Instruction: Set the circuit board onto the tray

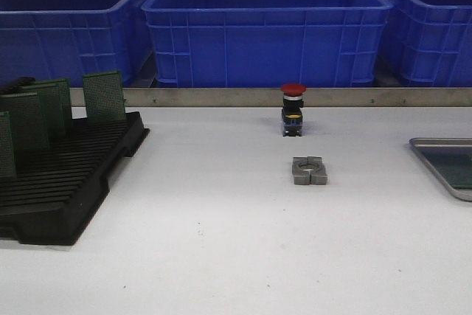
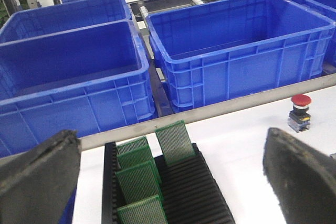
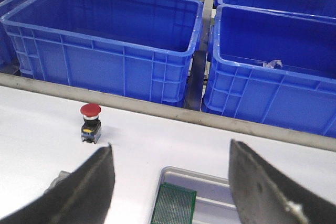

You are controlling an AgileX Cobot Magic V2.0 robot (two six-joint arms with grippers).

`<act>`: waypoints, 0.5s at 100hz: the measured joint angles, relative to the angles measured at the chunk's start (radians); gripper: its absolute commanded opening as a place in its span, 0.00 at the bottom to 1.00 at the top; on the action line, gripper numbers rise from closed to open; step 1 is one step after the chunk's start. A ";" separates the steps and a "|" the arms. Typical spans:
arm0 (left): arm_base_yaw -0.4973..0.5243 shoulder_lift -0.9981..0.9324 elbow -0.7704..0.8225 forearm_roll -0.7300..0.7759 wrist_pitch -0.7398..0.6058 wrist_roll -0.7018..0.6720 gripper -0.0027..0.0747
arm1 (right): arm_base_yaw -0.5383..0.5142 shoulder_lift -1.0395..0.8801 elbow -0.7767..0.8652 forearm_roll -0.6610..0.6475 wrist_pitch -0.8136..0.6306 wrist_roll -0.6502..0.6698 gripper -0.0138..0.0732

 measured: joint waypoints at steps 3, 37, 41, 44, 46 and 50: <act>0.000 -0.019 0.018 -0.006 0.000 0.000 0.88 | 0.000 -0.017 0.014 0.002 0.000 0.000 0.72; 0.000 -0.095 0.137 -0.061 -0.052 -0.002 0.70 | 0.000 -0.089 0.066 0.015 -0.020 0.023 0.70; 0.000 -0.096 0.137 -0.063 -0.057 -0.004 0.68 | 0.000 -0.089 0.066 0.015 -0.020 0.023 0.67; 0.000 -0.096 0.137 -0.065 -0.059 -0.004 0.65 | 0.000 -0.089 0.066 0.015 -0.022 0.023 0.64; 0.000 -0.096 0.137 -0.065 -0.059 -0.004 0.64 | 0.000 -0.089 0.066 0.015 -0.022 0.023 0.62; 0.000 -0.096 0.137 -0.068 -0.059 -0.004 0.61 | 0.000 -0.089 0.066 0.015 -0.024 0.023 0.56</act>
